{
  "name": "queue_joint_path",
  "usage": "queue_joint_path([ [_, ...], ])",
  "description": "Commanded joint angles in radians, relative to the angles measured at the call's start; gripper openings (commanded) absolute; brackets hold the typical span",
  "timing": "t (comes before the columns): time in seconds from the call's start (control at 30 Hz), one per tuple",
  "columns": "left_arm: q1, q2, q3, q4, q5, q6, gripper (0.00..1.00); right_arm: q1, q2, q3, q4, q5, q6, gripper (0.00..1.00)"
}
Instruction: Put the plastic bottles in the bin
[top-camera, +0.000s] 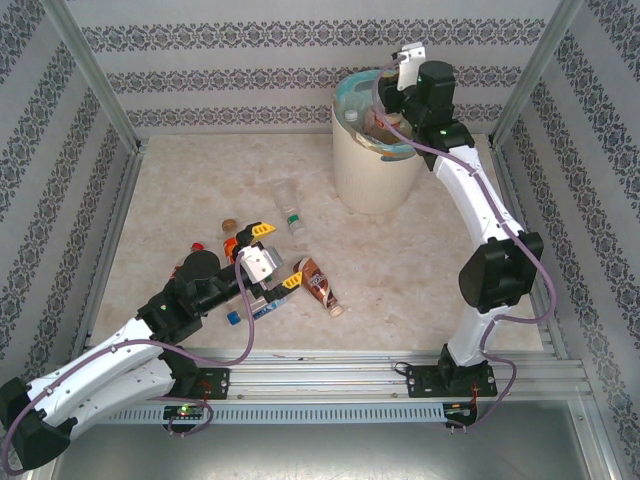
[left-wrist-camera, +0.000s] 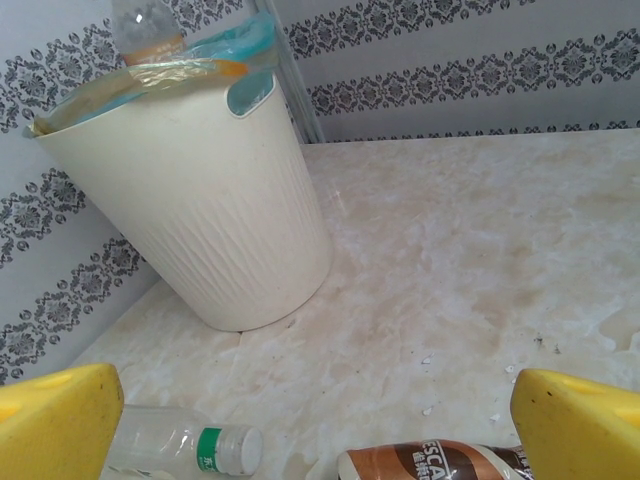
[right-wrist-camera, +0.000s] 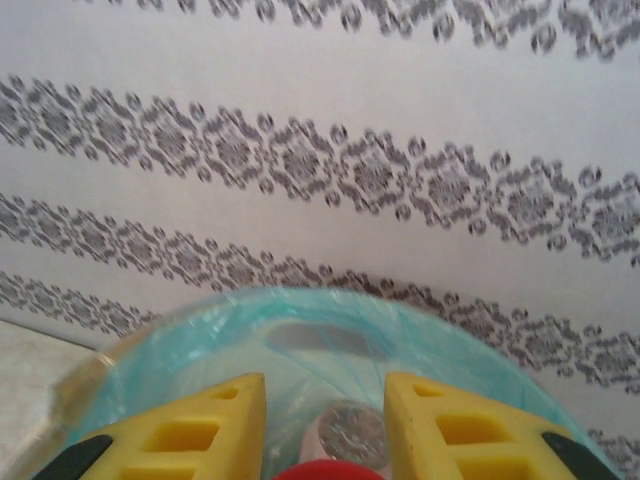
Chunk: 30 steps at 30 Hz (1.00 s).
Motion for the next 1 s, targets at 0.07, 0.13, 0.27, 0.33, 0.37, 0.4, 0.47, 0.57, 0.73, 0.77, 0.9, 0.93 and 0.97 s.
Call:
queue_joint_path([
  [0.07, -0.012, -0.002, -0.013, 0.057, 0.001, -0.002, 1.00, 0.018, 0.051, 0.054, 0.021, -0.023, -0.017, 0.01],
  [0.13, -0.012, -0.003, -0.012, 0.056, 0.001, -0.004, 1.00, 0.021, 0.076, 0.045, 0.010, -0.040, -0.014, 0.02],
  [0.27, -0.012, -0.007, -0.011, 0.051, 0.000, -0.004, 1.00, 0.022, 0.097, -0.013, 0.017, -0.050, -0.013, 0.03],
  [0.33, -0.013, -0.007, -0.011, 0.052, 0.001, -0.004, 1.00, 0.018, 0.101, -0.047, 0.015, -0.048, -0.020, 0.02],
  [0.37, -0.013, -0.005, -0.013, 0.053, 0.001, -0.004, 1.00, 0.016, 0.101, -0.062, 0.017, -0.048, -0.023, 0.03],
  [0.4, -0.013, -0.005, -0.013, 0.054, 0.002, -0.004, 1.00, 0.013, 0.099, -0.079, 0.017, -0.049, -0.026, 0.03],
  [0.47, -0.015, -0.004, -0.014, 0.059, 0.001, -0.006, 1.00, 0.006, 0.097, -0.104, 0.014, -0.049, -0.030, 0.03],
  [0.57, -0.015, 0.005, -0.016, 0.063, 0.004, -0.007, 1.00, -0.004, 0.096, -0.132, 0.009, -0.059, -0.032, 0.03],
  [0.73, -0.015, 0.010, -0.014, 0.062, 0.007, -0.007, 1.00, -0.024, 0.087, -0.154, 0.019, -0.155, 0.057, 0.03],
  [0.77, -0.015, 0.008, -0.013, 0.060, 0.004, -0.006, 1.00, -0.029, 0.078, -0.157, 0.031, -0.175, 0.080, 0.03],
  [0.9, -0.015, 0.007, -0.015, 0.058, 0.001, -0.004, 1.00, -0.028, 0.029, -0.141, 0.093, -0.202, 0.156, 0.03],
  [0.93, -0.015, 0.008, -0.014, 0.059, 0.002, -0.005, 1.00, -0.025, 0.020, -0.128, 0.100, -0.202, 0.167, 0.02],
  [0.97, -0.015, 0.009, -0.015, 0.059, 0.001, -0.005, 1.00, -0.023, 0.013, -0.115, 0.107, -0.200, 0.170, 0.03],
])
